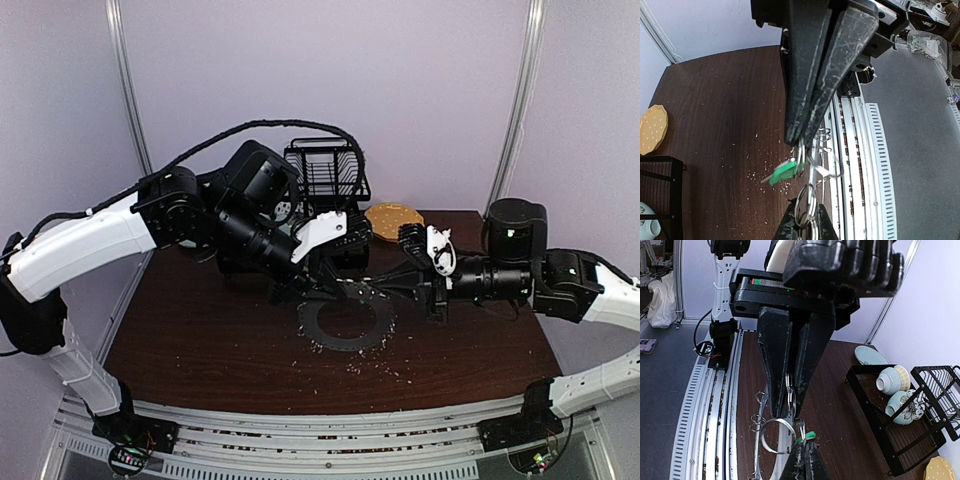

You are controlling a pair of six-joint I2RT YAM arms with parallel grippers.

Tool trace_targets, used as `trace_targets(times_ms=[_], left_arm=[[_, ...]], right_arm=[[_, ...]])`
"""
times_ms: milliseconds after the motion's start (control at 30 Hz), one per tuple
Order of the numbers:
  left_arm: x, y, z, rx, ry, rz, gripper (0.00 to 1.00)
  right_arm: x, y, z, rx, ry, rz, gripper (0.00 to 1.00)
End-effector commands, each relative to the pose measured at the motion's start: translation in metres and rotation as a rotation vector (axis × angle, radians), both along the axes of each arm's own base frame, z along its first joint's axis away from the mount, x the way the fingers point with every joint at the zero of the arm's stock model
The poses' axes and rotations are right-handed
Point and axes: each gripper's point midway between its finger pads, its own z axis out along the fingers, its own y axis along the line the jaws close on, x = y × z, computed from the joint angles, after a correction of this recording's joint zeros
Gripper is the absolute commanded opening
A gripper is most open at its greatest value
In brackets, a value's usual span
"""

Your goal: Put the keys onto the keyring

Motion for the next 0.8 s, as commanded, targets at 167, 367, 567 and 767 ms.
trace_targets(times_ms=[167,367,567,767], left_arm=[[0.006,0.001,0.016,-0.06,-0.038,0.038,0.0],[0.032,0.014,-0.004,0.07,-0.109,0.167,0.0],[0.098,0.07,-0.059,0.353,-0.055,0.502,0.0],[0.064,0.04,0.026,-0.178,0.149,0.237,0.0]], right_arm=[[0.006,-0.025,0.031,0.071,-0.119,-0.09,0.0],[0.014,-0.043,0.028,0.019,-0.178,-0.162,0.0],[0.018,-0.046,0.018,-0.018,-0.181,-0.184,0.0],[0.016,-0.042,0.008,-0.031,-0.18,-0.164,0.0]])
